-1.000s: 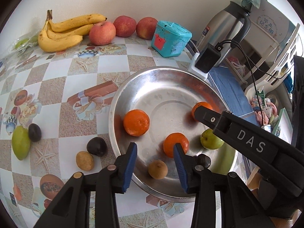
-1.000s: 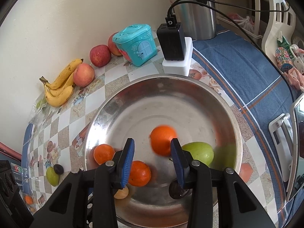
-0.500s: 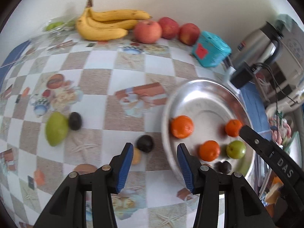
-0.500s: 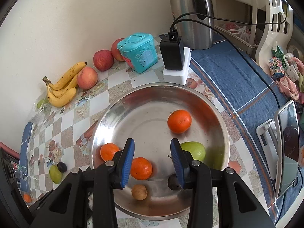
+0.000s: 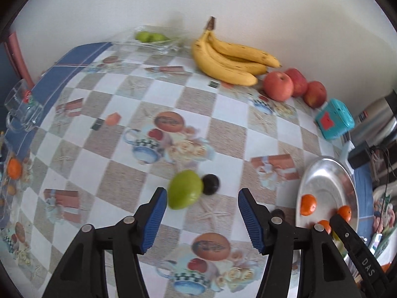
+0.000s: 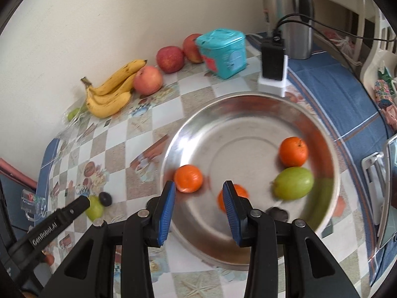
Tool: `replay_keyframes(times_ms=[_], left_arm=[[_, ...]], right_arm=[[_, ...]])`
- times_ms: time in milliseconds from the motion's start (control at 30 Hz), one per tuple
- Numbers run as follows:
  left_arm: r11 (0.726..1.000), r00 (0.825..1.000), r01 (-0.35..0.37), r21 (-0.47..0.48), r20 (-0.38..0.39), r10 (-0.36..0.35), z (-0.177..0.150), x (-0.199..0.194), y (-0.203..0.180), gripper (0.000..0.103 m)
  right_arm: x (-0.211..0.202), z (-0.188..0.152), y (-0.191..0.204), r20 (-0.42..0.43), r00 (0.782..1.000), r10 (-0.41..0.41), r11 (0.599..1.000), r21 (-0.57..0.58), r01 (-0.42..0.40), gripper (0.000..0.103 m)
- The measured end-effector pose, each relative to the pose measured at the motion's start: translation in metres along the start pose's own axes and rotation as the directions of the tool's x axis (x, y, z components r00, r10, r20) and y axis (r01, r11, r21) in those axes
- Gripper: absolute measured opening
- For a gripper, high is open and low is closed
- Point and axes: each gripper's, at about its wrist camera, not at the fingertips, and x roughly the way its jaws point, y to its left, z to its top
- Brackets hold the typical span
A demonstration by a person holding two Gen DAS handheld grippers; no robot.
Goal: Organize fruits
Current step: 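Withdraw both open grippers from the bowl back over the remaining fruit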
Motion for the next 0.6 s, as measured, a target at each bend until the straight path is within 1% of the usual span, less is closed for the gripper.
replay_keyframes(times_ms=[100, 200, 233, 267, 400, 467, 600], left_arm=[[0.999, 1.000, -0.020, -0.036, 0.013, 0.021, 0.004, -0.004, 0.018, 0.065], [0.997, 0.999, -0.037, -0.068, 0.020, 0.039, 0.008, -0.006, 0.034, 0.069], [0.996, 0.999, -0.040, -0.079, 0.018, 0.042, 0.009, -0.005, 0.038, 0.073], [0.995, 0.999, -0.041, -0.089, 0.015, 0.043, 0.009, -0.004, 0.042, 0.077], [0.992, 0.999, -0.050, -0.117, -0.010, 0.049, 0.010, 0.002, 0.053, 0.083], [0.991, 0.998, -0.054, -0.120, -0.017, 0.053, 0.010, 0.004, 0.057, 0.088], [0.992, 0.998, -0.055, -0.115, -0.028, 0.053, 0.010, 0.007, 0.060, 0.090]], right_arm=[[0.002, -0.003, 0.016, -0.010, 1.000, 0.025, 0.999, -0.029, -0.025, 0.040], [0.004, -0.007, 0.031, -0.021, 0.999, 0.049, 0.997, -0.053, -0.050, 0.040], [0.005, -0.008, 0.035, -0.025, 0.998, 0.051, 0.997, -0.062, -0.053, 0.040], [0.006, -0.010, 0.039, -0.029, 0.998, 0.052, 0.996, -0.069, -0.054, 0.040], [0.010, -0.014, 0.052, -0.042, 0.998, 0.049, 0.994, -0.091, -0.052, 0.040], [0.014, -0.016, 0.057, -0.048, 0.998, 0.041, 0.994, -0.101, -0.045, 0.040], [0.021, -0.019, 0.065, -0.066, 0.997, 0.028, 0.993, -0.113, -0.035, 0.040]])
